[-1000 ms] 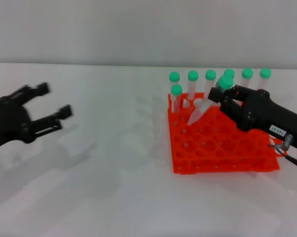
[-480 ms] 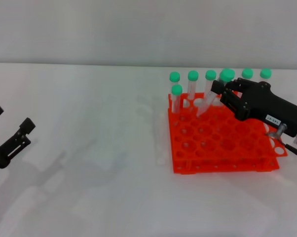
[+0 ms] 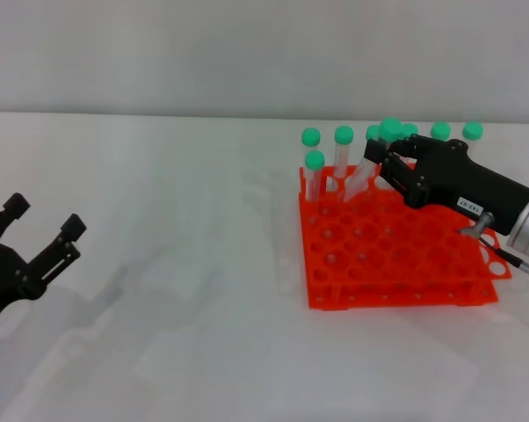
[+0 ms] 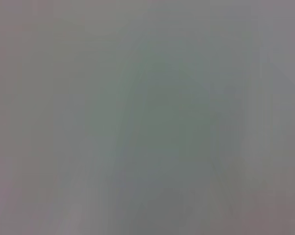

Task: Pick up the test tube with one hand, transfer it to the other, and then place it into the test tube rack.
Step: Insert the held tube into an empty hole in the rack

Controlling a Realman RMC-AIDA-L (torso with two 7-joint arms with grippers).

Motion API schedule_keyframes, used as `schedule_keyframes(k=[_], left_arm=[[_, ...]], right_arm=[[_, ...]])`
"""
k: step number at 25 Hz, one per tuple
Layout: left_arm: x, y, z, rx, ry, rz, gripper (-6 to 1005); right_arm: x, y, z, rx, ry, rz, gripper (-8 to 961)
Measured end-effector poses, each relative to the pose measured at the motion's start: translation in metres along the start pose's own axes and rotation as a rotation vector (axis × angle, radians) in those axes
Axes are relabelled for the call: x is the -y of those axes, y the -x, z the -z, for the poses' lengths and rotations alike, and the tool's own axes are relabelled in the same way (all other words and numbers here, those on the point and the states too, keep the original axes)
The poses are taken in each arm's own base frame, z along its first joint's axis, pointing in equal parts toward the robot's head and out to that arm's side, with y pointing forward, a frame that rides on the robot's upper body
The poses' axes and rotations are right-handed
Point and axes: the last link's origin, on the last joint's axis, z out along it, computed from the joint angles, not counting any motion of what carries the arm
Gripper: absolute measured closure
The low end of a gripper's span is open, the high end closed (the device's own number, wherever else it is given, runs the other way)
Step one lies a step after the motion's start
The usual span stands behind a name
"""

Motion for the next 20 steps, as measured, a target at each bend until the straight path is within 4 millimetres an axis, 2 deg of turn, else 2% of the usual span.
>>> schedule_keyframes(k=[20], left_arm=[[-0.005, 0.011, -0.001, 0.025, -0.030, -0.010, 106]], right_arm=[[0.006, -0.001, -0.028, -0.094, -0.034, 0.058, 730]])
